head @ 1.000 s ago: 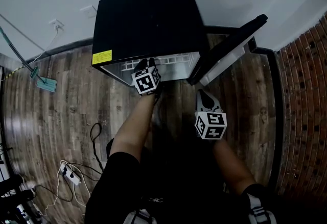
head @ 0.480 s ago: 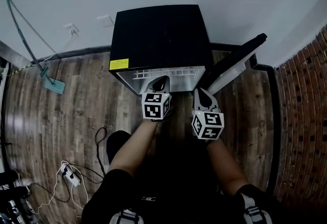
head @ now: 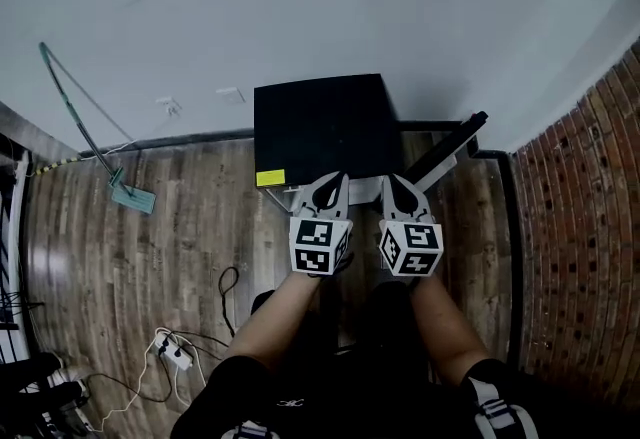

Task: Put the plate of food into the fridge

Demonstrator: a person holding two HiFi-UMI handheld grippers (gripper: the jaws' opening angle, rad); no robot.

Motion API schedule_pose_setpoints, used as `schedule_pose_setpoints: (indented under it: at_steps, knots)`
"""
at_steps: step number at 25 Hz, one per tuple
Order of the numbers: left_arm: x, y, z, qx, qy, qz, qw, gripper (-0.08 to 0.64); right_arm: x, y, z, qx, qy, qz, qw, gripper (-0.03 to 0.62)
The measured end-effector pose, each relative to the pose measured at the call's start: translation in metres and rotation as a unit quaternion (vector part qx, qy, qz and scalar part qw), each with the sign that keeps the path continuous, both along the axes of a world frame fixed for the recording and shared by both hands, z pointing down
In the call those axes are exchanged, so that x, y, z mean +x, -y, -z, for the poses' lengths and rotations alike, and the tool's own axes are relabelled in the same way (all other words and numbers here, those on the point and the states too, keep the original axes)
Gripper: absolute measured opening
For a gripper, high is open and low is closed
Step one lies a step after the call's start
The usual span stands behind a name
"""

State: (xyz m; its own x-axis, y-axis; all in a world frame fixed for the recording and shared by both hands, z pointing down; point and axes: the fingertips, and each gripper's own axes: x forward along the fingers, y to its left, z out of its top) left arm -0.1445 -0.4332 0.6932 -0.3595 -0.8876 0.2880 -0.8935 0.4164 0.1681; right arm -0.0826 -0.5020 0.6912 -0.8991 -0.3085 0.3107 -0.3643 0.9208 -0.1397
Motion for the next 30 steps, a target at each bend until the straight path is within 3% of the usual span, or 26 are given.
schedule_pose_setpoints:
  at_steps: [9,14,25,30]
  knots:
    - [0.009,-0.045,0.237,0.017,0.012,0.041,0.999,-0.003,0.003,-0.04,0.245,0.014,0.039,0.036,0.999,0.013]
    - [0.022,-0.05,0.33,0.015,0.065,0.045,0.9968,-0.003,0.012,-0.05,0.336,0.024,0.071,0.058,0.996,0.012]
    - [0.07,-0.037,0.392,0.027,0.093,0.081,0.992,-0.003,0.051,-0.039,0.397,0.045,0.096,0.08,0.991,0.012]
    - [0.082,-0.02,0.402,0.047,0.077,0.095,0.9914,-0.003,0.064,-0.023,0.41,0.053,0.109,0.085,0.989,0.014]
